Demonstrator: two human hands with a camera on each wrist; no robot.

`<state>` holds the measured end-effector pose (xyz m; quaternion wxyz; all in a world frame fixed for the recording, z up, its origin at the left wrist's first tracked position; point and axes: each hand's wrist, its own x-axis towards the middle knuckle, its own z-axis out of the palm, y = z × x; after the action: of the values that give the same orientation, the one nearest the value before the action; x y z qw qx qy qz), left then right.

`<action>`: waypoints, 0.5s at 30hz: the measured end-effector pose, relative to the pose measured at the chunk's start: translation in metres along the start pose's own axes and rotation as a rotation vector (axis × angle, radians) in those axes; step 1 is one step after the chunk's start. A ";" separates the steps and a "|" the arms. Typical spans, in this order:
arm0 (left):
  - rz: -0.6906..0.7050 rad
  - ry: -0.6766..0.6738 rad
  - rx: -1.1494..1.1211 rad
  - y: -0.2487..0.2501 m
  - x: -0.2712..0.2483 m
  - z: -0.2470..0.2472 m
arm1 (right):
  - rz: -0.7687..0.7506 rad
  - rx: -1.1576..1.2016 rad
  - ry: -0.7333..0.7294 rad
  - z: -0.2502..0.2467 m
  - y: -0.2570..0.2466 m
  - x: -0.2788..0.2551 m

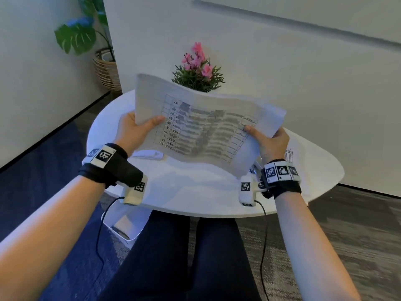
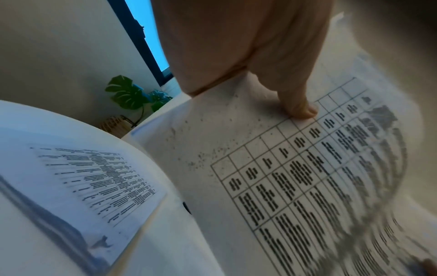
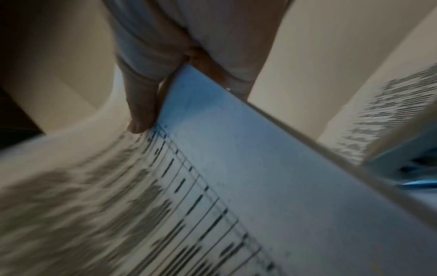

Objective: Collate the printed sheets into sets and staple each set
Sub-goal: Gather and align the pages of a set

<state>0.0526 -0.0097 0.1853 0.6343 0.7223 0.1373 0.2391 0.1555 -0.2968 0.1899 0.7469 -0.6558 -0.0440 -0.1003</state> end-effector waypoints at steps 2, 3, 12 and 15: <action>0.030 0.032 0.024 -0.008 0.002 -0.004 | -0.036 0.041 -0.025 0.004 -0.002 0.001; 0.040 0.033 0.045 -0.013 0.002 -0.005 | -0.042 0.031 -0.041 0.004 0.001 0.002; -0.037 0.044 0.232 -0.065 -0.013 0.000 | 0.177 -0.282 -0.192 -0.003 0.054 -0.015; 0.051 0.081 0.280 -0.058 -0.012 0.002 | 0.191 -0.259 -0.183 -0.003 0.054 -0.016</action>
<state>0.0497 -0.0083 0.1261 0.5151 0.7966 0.1765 0.2626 0.1510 -0.2920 0.1335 0.6554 -0.7540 -0.0358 0.0264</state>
